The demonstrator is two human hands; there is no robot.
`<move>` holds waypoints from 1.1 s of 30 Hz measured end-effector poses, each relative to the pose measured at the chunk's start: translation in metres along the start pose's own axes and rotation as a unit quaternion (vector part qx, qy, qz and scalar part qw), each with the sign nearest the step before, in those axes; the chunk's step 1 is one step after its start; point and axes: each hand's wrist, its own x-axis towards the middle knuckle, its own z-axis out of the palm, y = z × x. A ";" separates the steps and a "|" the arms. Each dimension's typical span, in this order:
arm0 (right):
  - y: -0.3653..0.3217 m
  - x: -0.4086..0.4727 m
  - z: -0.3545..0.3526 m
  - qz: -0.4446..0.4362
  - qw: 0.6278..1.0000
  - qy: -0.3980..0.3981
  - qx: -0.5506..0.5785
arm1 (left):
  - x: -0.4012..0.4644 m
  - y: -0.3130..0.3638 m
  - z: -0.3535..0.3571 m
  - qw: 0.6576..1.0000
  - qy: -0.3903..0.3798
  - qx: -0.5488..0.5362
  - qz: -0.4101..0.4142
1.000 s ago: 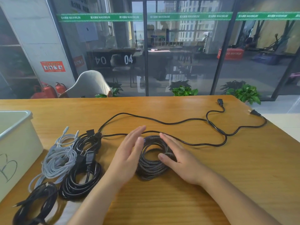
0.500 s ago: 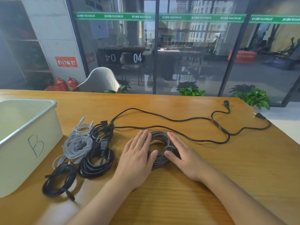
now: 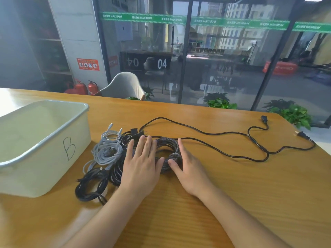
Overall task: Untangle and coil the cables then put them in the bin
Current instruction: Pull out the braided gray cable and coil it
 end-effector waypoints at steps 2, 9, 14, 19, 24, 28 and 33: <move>-0.004 0.005 0.006 -0.001 1.000 -0.001 0.002 | -0.001 -0.011 0.004 1.000 0.000 -0.008 -0.019; -0.020 0.023 0.021 0.005 1.000 0.009 -0.021 | 0.005 -0.032 0.014 0.998 -0.015 -0.045 -0.052; -0.029 0.032 0.028 0.002 1.000 0.015 -0.024 | 0.011 -0.046 0.015 0.996 -0.037 -0.058 -0.053; -0.025 0.034 0.028 0.002 1.000 0.007 -0.026 | 0.012 -0.046 0.018 0.996 -0.023 -0.067 -0.054; -0.014 0.028 0.016 -0.014 0.999 0.027 -0.032 | 0.012 -0.037 0.013 0.996 0.009 -0.087 -0.025; 0.024 0.022 -0.013 0.014 0.994 0.069 -0.089 | 0.017 -0.005 0.005 0.994 0.037 -0.103 0.018; 0.077 0.005 -0.047 0.071 0.982 0.083 -0.153 | 0.030 0.052 0.004 0.989 0.043 -0.129 0.065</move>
